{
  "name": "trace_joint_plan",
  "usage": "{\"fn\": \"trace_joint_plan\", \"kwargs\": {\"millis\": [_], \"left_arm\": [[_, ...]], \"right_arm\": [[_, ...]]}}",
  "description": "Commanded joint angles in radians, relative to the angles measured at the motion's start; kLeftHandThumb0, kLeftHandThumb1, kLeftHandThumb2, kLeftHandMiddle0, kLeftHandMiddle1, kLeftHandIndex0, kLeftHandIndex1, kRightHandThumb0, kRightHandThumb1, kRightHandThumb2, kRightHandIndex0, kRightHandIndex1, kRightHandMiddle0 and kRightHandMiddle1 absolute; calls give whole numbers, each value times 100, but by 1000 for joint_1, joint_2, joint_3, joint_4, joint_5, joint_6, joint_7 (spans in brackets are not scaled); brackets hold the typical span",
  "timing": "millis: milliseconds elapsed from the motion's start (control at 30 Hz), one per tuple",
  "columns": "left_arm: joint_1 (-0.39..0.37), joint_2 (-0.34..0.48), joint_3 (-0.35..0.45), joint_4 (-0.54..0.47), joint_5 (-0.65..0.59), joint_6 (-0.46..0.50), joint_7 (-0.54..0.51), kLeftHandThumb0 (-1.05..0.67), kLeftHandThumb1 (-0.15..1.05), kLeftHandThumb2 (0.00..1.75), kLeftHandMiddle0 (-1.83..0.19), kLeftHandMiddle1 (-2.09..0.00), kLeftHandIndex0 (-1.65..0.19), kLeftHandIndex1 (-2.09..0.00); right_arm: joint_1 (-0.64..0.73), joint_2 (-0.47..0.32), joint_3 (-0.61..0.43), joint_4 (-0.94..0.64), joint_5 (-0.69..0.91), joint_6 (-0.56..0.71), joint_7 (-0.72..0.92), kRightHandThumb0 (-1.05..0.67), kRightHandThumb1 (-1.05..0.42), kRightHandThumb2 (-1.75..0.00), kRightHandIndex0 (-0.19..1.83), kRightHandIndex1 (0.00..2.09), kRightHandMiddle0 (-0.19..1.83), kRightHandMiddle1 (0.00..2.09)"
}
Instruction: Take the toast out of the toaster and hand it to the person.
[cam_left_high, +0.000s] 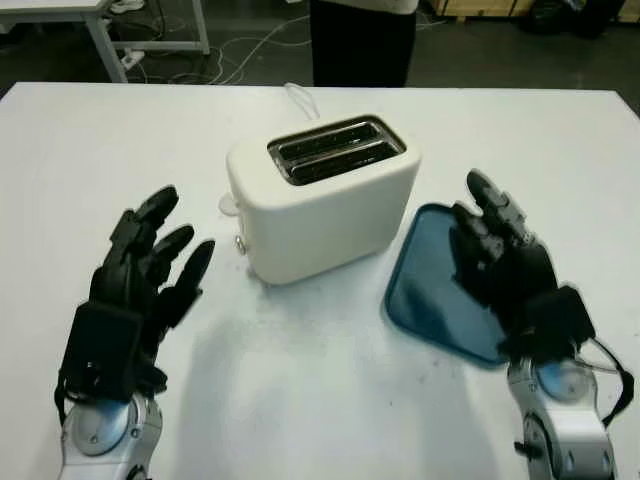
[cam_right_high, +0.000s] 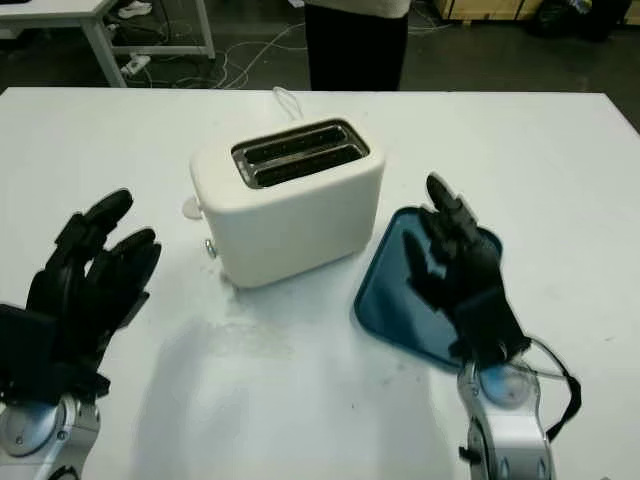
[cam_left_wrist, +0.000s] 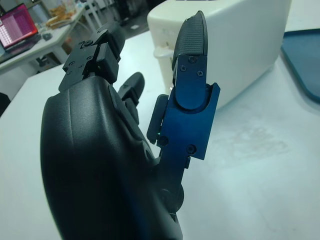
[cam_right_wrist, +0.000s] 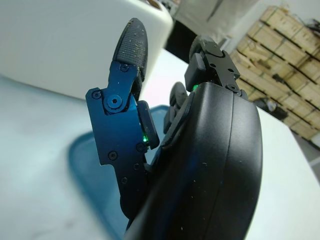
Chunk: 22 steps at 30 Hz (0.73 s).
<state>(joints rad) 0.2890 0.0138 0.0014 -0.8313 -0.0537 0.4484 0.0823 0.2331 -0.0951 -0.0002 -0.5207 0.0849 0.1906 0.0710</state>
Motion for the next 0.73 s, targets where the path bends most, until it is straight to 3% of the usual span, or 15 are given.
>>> {"fn": "trace_joint_plan", "kwargs": {"millis": [0, 100, 233, 400, 467, 700], "left_arm": [[11, -1, -16, -1, 17, -25, -1, -65, 92, 32, -1, -68, -16, -33], [37, -20, -47, 41, 29, -105, 2, -70, 92, 28, 0, -69, -16, -31], [67, -27, -65, 173, 22, -330, -35, -75, 92, 30, 0, -58, -13, -28], [60, -47, -61, 263, 1, -458, -51, -68, 92, 28, 0, -57, -16, -26], [55, -48, -56, 290, 7, -485, -53, -67, 92, 30, 0, -57, -16, -25], [49, -53, -61, 273, 17, -447, -45, -69, 92, 32, 0, -57, -19, -21]], "right_arm": [[41, 34, 19, -23, 7, 2, -21, -63, -92, -64, 17, 9, 19, 2], [64, 41, 46, -12, -23, 13, -29, -64, -92, -65, 17, 9, 20, 2], [63, 44, 63, 20, -55, 7, -38, -65, -92, -65, 18, 9, 22, 3], [54, 47, 65, 46, -83, -3, -48, -69, -92, -64, 20, 9, 23, 2], [52, 48, 64, 57, -82, -14, -46, -69, -92, -65, 20, 9, 23, 2], [50, 65, 66, 49, -78, 2, -51, -68, -92, -63, 20, 8, 24, 2]]}}
